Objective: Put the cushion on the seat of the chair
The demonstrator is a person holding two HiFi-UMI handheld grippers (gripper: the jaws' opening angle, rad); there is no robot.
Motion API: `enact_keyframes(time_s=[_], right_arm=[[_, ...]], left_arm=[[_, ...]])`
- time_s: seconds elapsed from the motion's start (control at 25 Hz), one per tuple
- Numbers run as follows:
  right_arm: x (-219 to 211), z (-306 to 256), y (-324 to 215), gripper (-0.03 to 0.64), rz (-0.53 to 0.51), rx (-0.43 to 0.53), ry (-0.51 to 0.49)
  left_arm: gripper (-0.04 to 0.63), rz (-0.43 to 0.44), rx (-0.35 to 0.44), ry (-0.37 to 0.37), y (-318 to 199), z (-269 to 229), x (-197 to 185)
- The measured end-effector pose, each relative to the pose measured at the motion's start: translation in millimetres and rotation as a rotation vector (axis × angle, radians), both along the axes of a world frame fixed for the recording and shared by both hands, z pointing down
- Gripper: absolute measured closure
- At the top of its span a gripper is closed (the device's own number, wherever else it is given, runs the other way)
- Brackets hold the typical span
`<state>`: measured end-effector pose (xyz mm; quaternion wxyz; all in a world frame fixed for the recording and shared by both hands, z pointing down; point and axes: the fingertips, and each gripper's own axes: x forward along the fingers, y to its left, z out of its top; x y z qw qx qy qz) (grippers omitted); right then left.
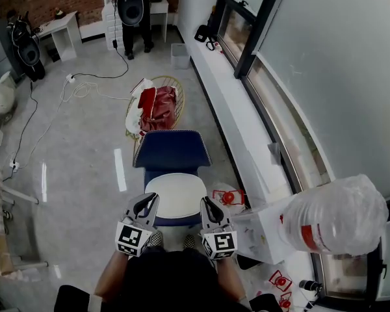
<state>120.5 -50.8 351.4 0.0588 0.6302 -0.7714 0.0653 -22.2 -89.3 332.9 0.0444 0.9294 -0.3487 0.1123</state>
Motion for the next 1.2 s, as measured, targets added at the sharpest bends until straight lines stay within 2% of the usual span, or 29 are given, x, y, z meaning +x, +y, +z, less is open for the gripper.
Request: enact_keyframes(time_s=[0.4, 1.2], right_arm=[[-6, -1, -2, 0.568, -0.001, 0.006, 0.004], [-7, 6, 5, 0.581, 0.017, -0.010, -0.018]], left_arm=[[0.563, -0.007, 0.015, 0.014, -2, -3, -6], [0.563, 0.009, -0.014, 0.003, 2, 6, -7]])
